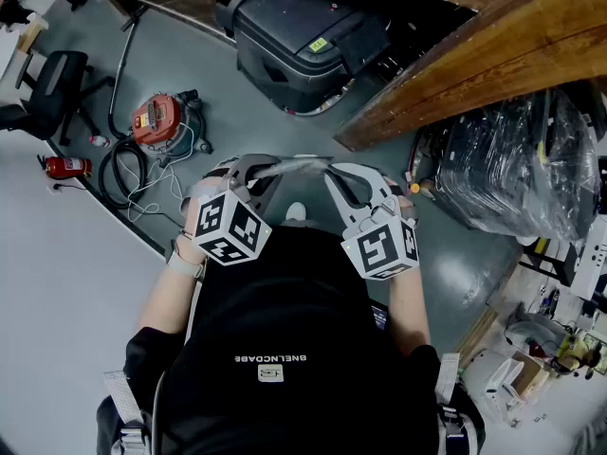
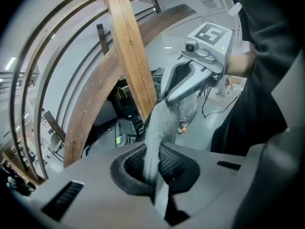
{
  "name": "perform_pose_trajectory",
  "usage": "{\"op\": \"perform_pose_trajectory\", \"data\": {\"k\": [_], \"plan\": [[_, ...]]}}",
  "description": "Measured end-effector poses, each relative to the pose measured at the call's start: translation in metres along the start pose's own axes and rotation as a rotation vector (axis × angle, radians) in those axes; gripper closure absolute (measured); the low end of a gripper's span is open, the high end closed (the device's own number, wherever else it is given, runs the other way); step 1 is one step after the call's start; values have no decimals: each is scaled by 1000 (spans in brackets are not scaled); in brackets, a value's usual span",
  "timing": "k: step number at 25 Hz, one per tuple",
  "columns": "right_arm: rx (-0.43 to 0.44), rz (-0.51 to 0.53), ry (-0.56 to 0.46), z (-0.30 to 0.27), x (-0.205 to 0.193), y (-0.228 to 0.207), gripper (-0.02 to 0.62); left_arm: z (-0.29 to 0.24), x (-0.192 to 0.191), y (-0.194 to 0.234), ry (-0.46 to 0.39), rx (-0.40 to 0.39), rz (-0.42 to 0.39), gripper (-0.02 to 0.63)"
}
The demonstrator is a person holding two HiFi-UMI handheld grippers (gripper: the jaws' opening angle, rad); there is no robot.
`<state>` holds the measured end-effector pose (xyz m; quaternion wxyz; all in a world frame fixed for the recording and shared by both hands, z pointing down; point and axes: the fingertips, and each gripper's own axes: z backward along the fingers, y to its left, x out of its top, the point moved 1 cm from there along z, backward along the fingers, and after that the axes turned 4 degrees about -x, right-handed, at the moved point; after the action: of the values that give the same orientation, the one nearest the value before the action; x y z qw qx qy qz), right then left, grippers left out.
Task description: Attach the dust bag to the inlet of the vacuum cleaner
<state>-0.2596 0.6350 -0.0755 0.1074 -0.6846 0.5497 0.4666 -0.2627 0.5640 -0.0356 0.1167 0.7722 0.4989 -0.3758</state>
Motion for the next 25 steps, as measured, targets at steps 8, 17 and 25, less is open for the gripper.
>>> {"op": "perform_pose_trajectory", "data": {"k": [8,17,25], "plan": [[14,-3,-11,5,-12,-6,554,-10,6,-4,14,16,13,582],[60,-17,-37,2,-32,-25,554,-30,18,-1,58,56,36,583],[109,-32,-23,-39,-24,-35,552,-30,-7,31,73,102,84,583]]}}
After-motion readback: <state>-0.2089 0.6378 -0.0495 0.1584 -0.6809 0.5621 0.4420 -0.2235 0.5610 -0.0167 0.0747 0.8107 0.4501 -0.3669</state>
